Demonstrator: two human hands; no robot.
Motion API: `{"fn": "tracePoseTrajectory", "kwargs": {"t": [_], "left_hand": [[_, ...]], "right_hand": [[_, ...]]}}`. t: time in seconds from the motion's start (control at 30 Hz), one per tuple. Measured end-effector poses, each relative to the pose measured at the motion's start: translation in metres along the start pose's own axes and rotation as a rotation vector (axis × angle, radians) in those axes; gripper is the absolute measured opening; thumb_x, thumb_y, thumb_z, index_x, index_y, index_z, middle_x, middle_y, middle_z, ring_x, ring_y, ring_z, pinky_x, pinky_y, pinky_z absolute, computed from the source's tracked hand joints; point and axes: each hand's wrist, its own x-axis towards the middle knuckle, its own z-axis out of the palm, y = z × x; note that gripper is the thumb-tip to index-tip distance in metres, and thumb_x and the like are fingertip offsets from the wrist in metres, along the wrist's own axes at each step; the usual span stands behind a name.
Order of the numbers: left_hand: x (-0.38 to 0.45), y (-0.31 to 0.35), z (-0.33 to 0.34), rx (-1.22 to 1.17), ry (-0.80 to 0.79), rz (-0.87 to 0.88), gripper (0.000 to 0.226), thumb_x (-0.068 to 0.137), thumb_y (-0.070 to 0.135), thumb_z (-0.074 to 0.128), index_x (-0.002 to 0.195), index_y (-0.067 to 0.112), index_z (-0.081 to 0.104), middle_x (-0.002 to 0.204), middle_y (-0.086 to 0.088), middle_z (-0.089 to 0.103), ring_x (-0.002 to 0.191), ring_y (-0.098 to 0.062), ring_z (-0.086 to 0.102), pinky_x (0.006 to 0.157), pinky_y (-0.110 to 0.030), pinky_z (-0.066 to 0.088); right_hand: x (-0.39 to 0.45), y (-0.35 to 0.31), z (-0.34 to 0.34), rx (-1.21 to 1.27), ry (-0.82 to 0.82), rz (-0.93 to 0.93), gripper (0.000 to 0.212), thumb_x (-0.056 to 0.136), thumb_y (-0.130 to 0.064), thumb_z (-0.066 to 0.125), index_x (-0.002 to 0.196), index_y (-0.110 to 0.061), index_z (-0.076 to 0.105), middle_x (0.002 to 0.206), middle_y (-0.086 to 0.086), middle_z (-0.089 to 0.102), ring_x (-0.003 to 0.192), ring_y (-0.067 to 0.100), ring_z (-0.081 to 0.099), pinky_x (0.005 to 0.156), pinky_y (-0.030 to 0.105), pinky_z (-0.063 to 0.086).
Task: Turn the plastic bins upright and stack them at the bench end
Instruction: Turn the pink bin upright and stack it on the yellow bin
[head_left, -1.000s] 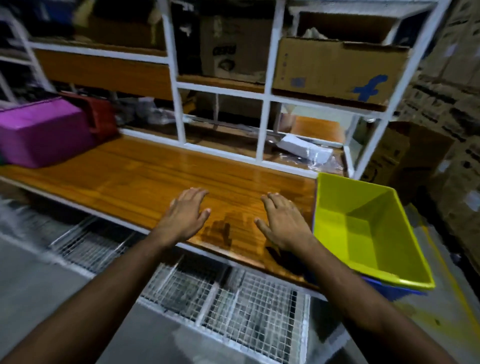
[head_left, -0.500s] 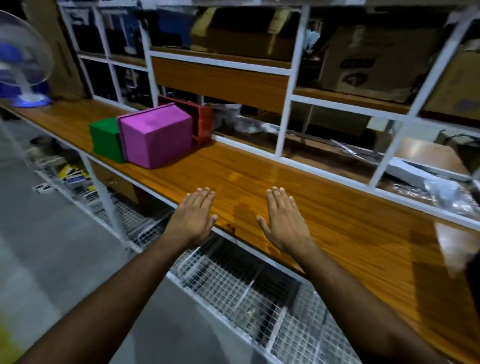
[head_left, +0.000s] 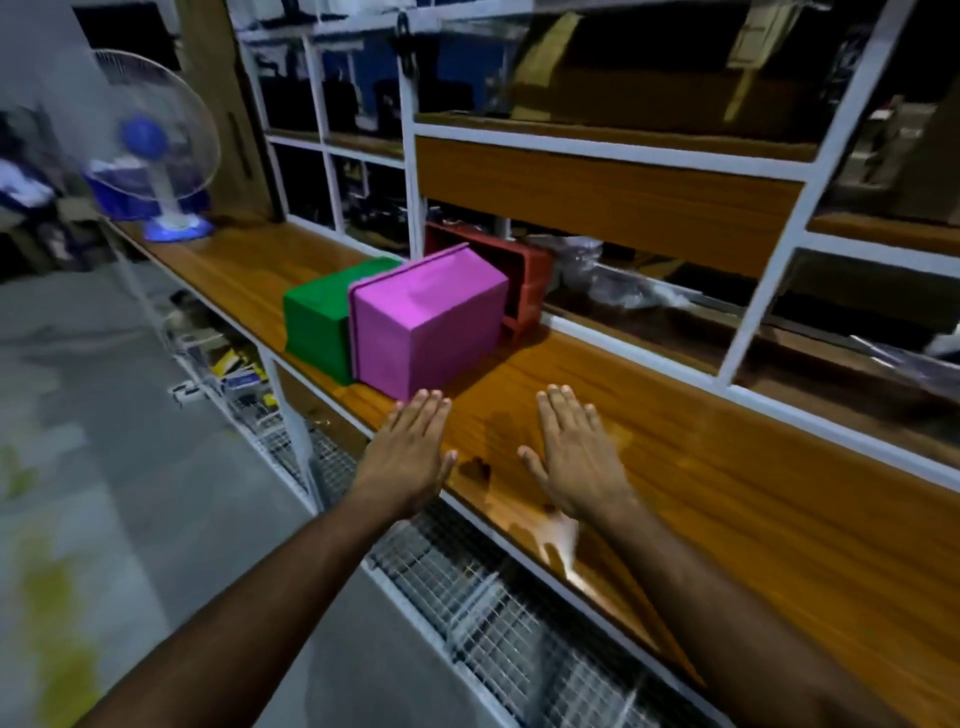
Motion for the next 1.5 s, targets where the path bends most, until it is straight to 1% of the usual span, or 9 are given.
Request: {"fn": "tracePoseTrajectory", "kwargs": {"t": [0.53,0.67,0.8,0.93,1.07,1.17,1.27,1.37,1.5], "left_hand": [[0.254,-0.204,-0.021,-0.113,0.209,0.192,0.049,0.092,0.034,0.05,0.132,0.005,0.048,0.129,-0.02,0.058,0.116,-0.038,0.053,0.097,-0.046,0.045],[0.293,-0.23,-0.011,-0.261,0.047,0.029,0.026,0.089,0.028,0.049,0.102,0.006,0.057,0.105,-0.026,0.065,0.098,-0.043,0.062,0.08,-0.046,0.05],[0.312,-0.236,-0.012,-0.639,-0.058,-0.029,0.032,0.078,0.019,0.063,0.109,0.011,0.071,0.102,-0.019,0.072,0.096,-0.035,0.067,0.082,-0.036,0.052],[0.298,-0.213,-0.024,-1.037,-0.228,0.008,0.051,0.066,0.016,0.076,0.116,0.007,0.069,0.084,-0.007,0.073,0.066,-0.015,0.063,0.058,-0.021,0.049],[0.269,-0.156,-0.034,-1.316,-0.466,0.112,0.046,0.077,-0.002,0.073,0.119,0.008,0.057,0.062,-0.006,0.061,0.042,-0.006,0.052,0.041,-0.018,0.044],[0.256,-0.125,-0.031,-1.438,-0.695,0.189,0.024,0.087,-0.002,0.063,0.11,0.005,0.059,0.068,-0.008,0.065,0.055,-0.015,0.054,0.047,-0.022,0.048],[0.27,-0.129,-0.009,-1.168,-0.506,0.199,0.032,0.087,0.012,0.066,0.118,0.004,0.063,0.098,-0.015,0.069,0.087,-0.026,0.065,0.066,-0.027,0.052],[0.292,-0.166,0.023,-0.668,-0.222,0.135,0.044,0.078,0.023,0.064,0.122,0.015,0.066,0.118,-0.013,0.07,0.109,-0.03,0.065,0.092,-0.033,0.049],[0.296,-0.184,0.041,-0.683,-0.299,0.032,0.041,0.069,0.027,0.058,0.106,0.016,0.073,0.104,-0.013,0.074,0.099,-0.03,0.068,0.082,-0.031,0.05]], "right_hand": [[0.192,-0.065,0.014,-0.004,0.098,0.218,0.07,0.096,-0.053,0.036,0.154,-0.017,0.017,0.162,0.004,0.022,0.15,0.021,0.016,0.119,0.048,0.023],[0.223,-0.092,0.012,0.117,0.11,0.284,0.065,0.096,-0.048,0.043,0.151,-0.018,0.027,0.155,0.004,0.034,0.143,0.02,0.029,0.117,0.037,0.03],[0.252,-0.107,0.006,0.29,0.183,0.375,0.059,0.095,-0.043,0.047,0.145,-0.012,0.042,0.141,0.009,0.051,0.129,0.024,0.046,0.109,0.036,0.037],[0.279,-0.115,-0.005,0.537,0.289,0.522,0.046,0.096,-0.036,0.052,0.132,-0.008,0.058,0.119,0.012,0.068,0.103,0.025,0.065,0.09,0.031,0.048],[0.29,-0.1,-0.012,0.708,0.291,0.801,0.034,0.094,-0.041,0.054,0.082,-0.013,0.071,0.088,0.016,0.074,0.091,0.033,0.068,0.078,0.036,0.049],[0.272,-0.075,-0.007,0.834,0.365,0.984,0.024,0.083,-0.032,0.063,0.064,-0.016,0.064,0.065,0.01,0.067,0.071,0.034,0.069,0.068,0.046,0.057],[0.24,-0.058,-0.004,1.002,0.329,1.068,0.016,0.086,-0.008,0.059,0.072,-0.016,0.06,0.059,0.006,0.058,0.045,0.018,0.054,0.044,0.024,0.045],[0.215,-0.044,0.008,1.122,0.275,1.038,0.021,0.093,-0.004,0.051,0.075,-0.014,0.058,0.062,0.008,0.056,0.046,0.017,0.05,0.046,0.024,0.04],[0.194,-0.038,0.025,1.141,0.289,1.056,0.018,0.095,-0.007,0.05,0.08,-0.013,0.058,0.07,0.01,0.059,0.06,0.023,0.053,0.055,0.029,0.042]]}}
